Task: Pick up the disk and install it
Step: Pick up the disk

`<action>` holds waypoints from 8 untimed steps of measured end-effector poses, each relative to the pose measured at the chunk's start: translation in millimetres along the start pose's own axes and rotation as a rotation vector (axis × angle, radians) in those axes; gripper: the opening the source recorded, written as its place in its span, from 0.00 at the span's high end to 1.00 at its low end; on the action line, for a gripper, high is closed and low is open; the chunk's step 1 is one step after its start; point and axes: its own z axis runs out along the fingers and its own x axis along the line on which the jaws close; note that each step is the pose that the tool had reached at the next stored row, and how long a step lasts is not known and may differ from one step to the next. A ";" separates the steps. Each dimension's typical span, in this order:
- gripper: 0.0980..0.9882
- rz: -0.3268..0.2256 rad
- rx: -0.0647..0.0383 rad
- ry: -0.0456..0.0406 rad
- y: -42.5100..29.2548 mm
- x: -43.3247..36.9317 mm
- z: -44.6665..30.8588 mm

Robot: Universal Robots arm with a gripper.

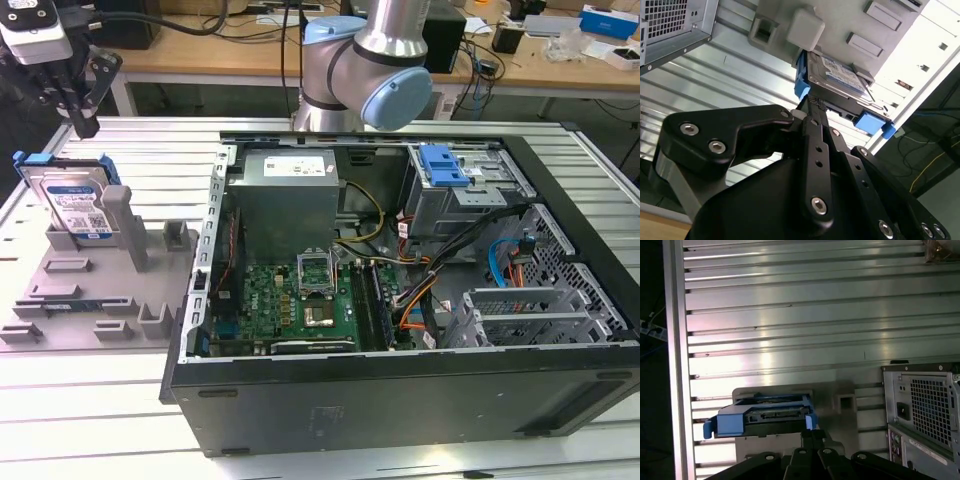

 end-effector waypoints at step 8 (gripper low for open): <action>0.99 -0.227 -0.001 0.0095 0.0 0.0 0.3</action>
